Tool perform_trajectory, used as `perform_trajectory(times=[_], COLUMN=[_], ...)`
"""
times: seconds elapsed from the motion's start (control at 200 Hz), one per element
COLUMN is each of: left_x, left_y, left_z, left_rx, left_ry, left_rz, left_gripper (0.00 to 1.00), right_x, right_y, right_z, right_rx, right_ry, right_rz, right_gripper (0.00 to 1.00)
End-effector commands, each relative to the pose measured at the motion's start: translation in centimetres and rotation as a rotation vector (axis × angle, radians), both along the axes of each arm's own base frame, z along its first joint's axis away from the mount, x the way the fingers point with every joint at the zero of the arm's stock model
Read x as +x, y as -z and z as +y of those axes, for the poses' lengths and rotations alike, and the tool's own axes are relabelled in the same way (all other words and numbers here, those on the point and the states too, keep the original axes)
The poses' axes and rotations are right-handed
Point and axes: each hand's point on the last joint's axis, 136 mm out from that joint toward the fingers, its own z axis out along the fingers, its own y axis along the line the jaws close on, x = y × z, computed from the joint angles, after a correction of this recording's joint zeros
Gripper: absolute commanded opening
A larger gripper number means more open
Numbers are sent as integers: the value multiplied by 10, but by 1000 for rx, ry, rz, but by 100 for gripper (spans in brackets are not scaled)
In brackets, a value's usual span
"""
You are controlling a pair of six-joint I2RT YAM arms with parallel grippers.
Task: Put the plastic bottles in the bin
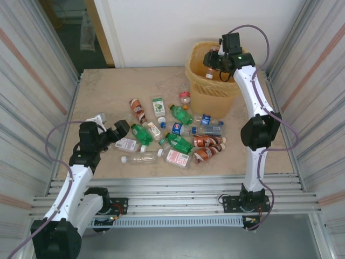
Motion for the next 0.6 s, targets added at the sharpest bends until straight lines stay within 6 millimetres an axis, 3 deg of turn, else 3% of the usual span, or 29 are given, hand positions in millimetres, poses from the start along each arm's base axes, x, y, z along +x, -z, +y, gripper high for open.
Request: perform_trajectory(times=[0.0,0.291,0.496,0.596], left_x=[-2,-2,-2,-2], left_y=[4,6,8,7], left_z=[0,2,5,6], left_rx=[-12,-1,-7,-9], left_ry=[1,-11,-34,-44], left_rz=[19,27,43,44], left_gripper=[99,99,99,99], right_x=[1,5,5,3], right_y=[8,36,32,20], right_z=[6,6,4,3], right_rx=[-11,-29,-26,-23], right_ry=[-40,-39,-34,-35], right_rz=[20,79,70,48], right_gripper=[54,66,75,77])
